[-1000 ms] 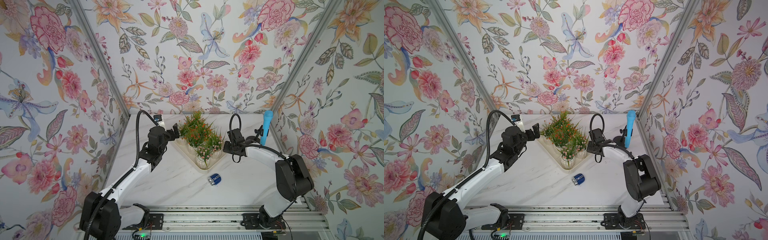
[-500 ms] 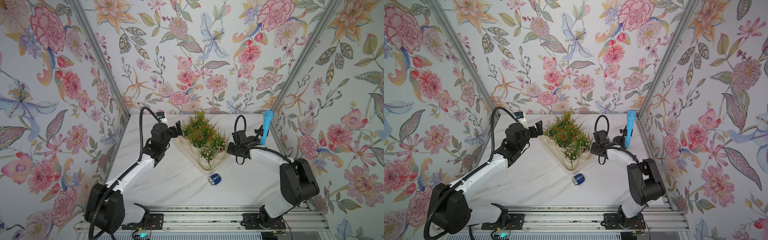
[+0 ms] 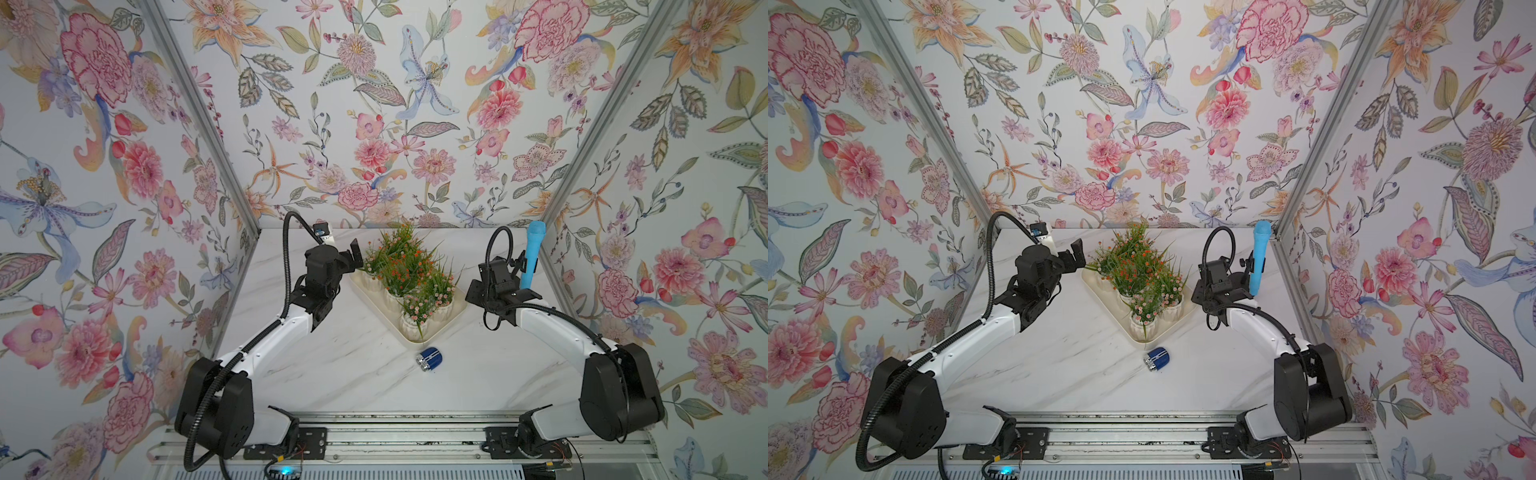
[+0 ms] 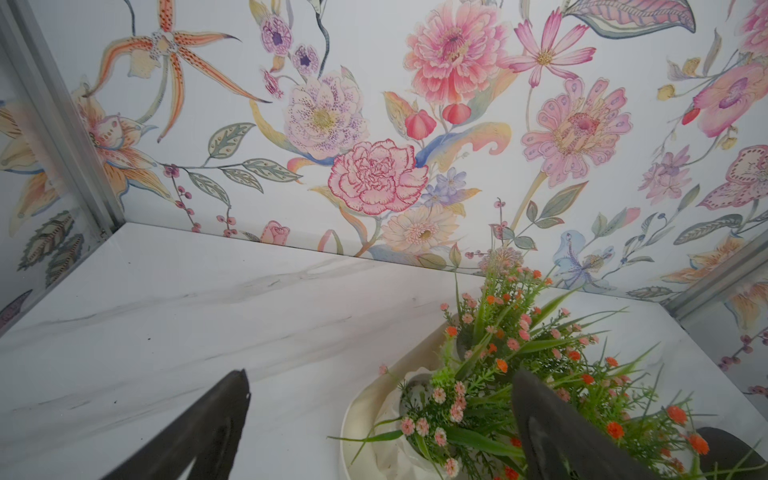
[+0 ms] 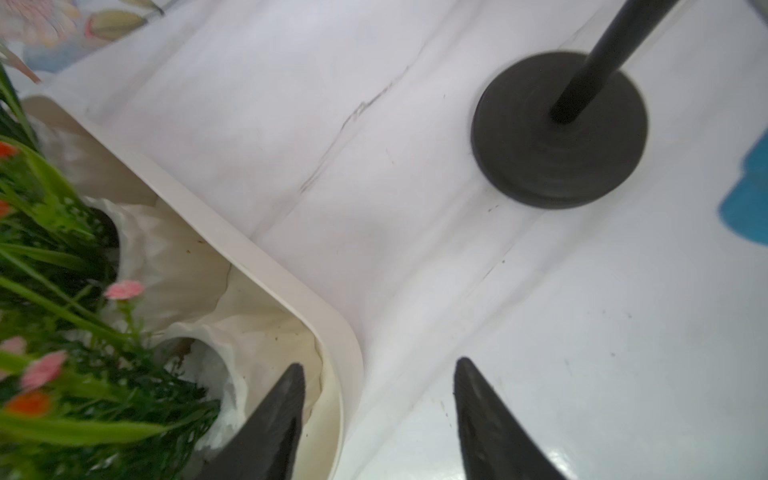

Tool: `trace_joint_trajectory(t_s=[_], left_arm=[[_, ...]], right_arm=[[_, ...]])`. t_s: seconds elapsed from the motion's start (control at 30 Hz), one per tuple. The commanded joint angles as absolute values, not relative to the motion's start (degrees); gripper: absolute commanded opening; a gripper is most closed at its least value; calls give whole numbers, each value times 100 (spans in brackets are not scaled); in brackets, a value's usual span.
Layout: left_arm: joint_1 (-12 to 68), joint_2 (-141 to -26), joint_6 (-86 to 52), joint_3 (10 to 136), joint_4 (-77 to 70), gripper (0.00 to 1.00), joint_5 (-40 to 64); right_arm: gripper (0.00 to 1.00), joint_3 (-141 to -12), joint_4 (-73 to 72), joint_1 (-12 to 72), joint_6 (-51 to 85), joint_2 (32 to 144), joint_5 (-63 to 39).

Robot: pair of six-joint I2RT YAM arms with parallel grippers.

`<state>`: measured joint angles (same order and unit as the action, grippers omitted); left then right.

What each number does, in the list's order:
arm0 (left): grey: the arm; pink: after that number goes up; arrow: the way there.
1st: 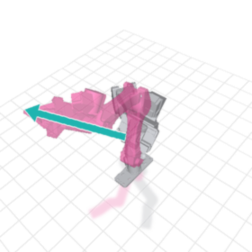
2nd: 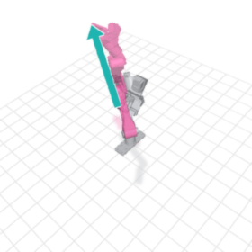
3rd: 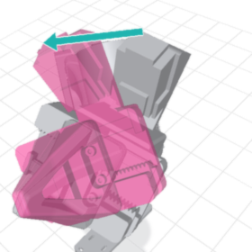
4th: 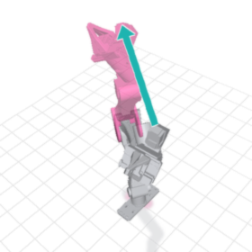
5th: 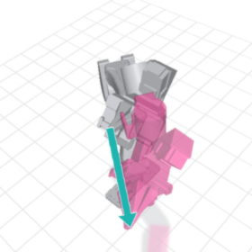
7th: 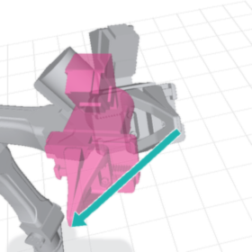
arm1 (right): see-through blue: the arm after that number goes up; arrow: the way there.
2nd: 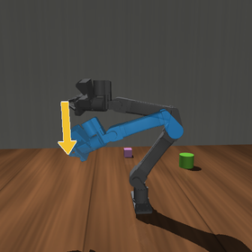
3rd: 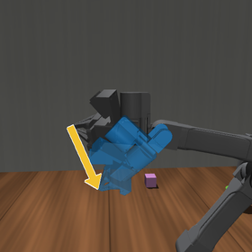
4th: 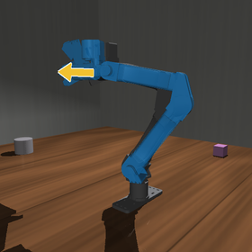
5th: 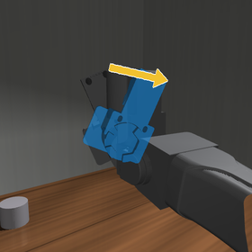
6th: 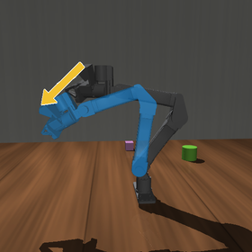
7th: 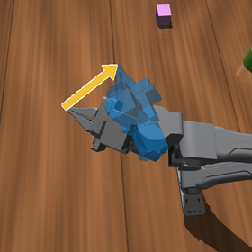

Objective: Put the potted gypsophila into the storage box
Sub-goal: Move the storage box to the center of the board, then reset both arms

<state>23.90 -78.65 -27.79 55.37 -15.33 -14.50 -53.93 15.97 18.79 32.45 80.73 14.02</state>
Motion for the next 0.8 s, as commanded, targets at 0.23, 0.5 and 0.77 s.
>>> trace_joint_trajectory(t_s=[0.23, 0.5, 0.77], left_arm=[[2045, -6848, -2610, 4406, -1580, 100, -2888], [1508, -5958, -2326, 3206, -1580, 100, -3422], [1129, -4790, -1386, 1436, -2967, 100, -3626]], right_arm=[[100, -4731, 1705, 1578, 3024, 6233, 2454], [100, -4008, 2606, 1059, 2916, 4639, 2785], [100, -3395, 3240, 674, 2827, 3591, 2751]])
